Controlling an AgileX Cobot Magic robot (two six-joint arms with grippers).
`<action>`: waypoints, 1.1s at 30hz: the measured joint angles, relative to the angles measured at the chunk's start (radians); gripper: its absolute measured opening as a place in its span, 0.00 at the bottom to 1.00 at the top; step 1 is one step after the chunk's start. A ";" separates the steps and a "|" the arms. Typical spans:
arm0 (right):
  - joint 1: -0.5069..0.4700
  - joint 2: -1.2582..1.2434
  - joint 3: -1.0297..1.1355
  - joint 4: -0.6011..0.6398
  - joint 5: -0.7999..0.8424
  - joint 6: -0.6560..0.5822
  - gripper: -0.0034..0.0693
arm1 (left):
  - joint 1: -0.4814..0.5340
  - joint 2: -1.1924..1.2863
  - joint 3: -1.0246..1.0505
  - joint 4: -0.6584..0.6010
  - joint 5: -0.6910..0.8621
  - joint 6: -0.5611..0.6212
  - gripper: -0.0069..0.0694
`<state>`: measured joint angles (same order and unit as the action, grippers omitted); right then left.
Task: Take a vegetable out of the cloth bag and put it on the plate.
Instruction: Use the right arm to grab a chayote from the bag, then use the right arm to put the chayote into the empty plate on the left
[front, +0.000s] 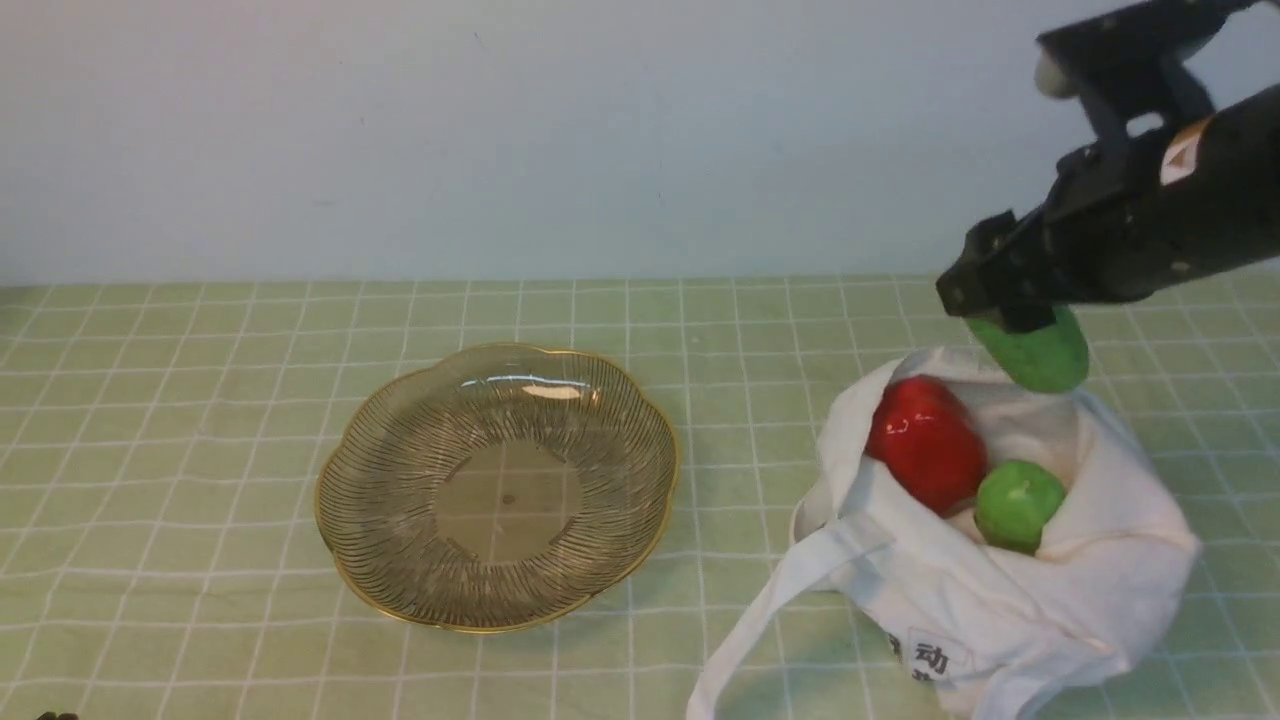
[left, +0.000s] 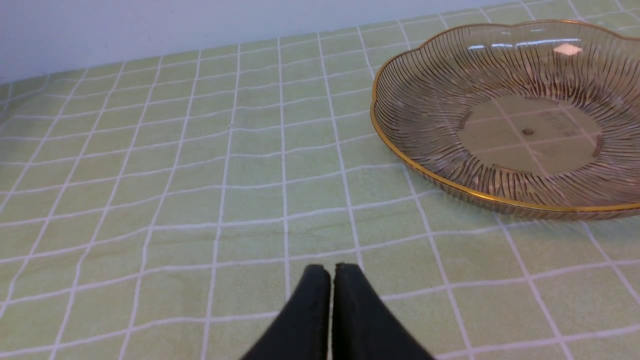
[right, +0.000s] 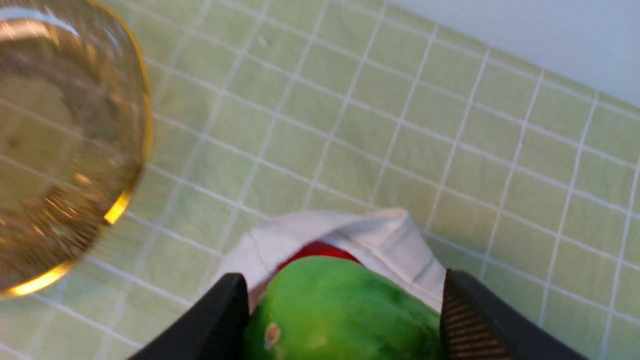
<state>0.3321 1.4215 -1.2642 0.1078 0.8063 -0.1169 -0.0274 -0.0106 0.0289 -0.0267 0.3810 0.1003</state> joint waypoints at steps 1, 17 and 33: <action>0.001 -0.023 -0.016 0.079 -0.007 -0.006 0.66 | 0.000 0.000 0.000 0.000 0.000 0.000 0.08; 0.285 0.303 -0.082 0.828 -0.190 -0.647 0.66 | 0.000 0.000 0.000 0.000 0.000 0.000 0.08; 0.302 0.649 -0.285 0.855 -0.195 -0.586 0.79 | 0.000 0.000 0.000 0.000 0.000 0.000 0.08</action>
<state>0.6339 2.0700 -1.5490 0.9632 0.6112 -0.7033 -0.0274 -0.0106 0.0289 -0.0267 0.3810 0.1003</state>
